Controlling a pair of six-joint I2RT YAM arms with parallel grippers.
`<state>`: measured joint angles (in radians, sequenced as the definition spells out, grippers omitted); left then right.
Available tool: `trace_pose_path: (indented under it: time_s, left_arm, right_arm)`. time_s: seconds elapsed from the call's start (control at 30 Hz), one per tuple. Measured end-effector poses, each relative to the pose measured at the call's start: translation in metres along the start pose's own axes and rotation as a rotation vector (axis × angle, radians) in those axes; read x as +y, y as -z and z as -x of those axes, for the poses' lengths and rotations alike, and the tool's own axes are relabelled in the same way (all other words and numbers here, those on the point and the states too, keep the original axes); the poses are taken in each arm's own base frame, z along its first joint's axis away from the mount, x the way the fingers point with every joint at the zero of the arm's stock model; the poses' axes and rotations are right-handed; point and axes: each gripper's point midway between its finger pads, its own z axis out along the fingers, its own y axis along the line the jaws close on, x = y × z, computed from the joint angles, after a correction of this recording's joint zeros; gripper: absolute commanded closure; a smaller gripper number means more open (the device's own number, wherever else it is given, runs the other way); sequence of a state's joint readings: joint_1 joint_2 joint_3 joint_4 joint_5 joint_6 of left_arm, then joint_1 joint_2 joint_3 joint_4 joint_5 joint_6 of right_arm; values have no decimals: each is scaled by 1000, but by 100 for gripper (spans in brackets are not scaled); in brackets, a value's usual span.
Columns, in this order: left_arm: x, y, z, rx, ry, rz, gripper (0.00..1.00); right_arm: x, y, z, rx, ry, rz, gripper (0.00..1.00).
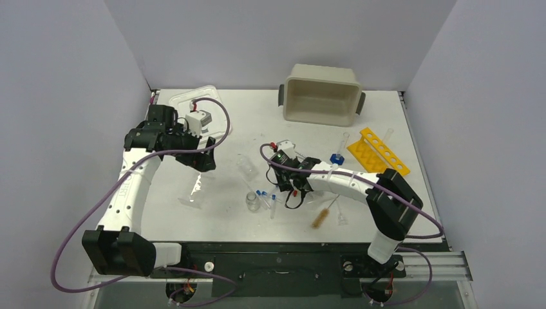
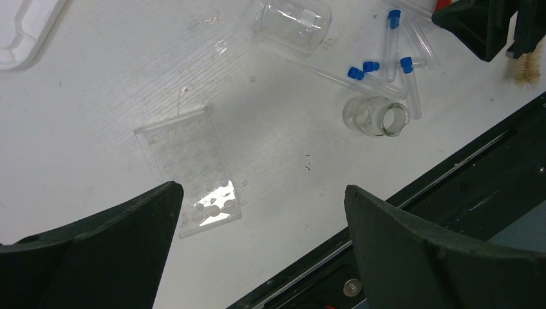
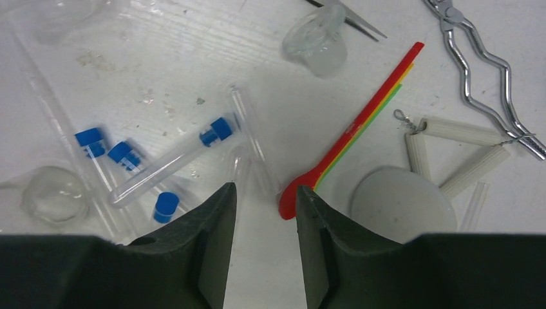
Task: Organize the chemistry lab equipment
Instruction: Pick up the test tube at the center of the board.
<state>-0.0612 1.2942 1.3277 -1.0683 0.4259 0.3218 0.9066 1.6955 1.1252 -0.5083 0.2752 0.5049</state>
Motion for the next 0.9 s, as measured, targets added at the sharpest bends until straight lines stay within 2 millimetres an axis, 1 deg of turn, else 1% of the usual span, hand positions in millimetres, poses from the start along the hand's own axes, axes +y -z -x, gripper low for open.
trace_pose_path:
  time_s: [0.13, 0.23, 0.3, 0.4, 0.57, 0.9]
  left_arm:
    - [-2, -4, -1, -4, 7, -17, 3]
    - [-3, -6, -1, -10, 15, -23, 3]
    - [-4, -5, -1, -12, 21, -25, 3]
    - [-5, -5, 1, -23, 22, -29, 3]
    - [-7, -6, 2, -25, 25, -43, 3]
    - [-6, -8, 5, -26, 21, -49, 3]
  right_arm:
    - [-17, -12, 5, 15, -34, -17, 67]
    - [-26, -18, 12, 14, -56, -21, 67]
    - [-23, -21, 19, 6, -61, -7, 68]
    - [-12, -28, 27, -3, -54, 27, 68]
    - [0, -40, 33, 3, -50, 60, 68]
    - [2, -59, 20, 49, -19, 46, 68]
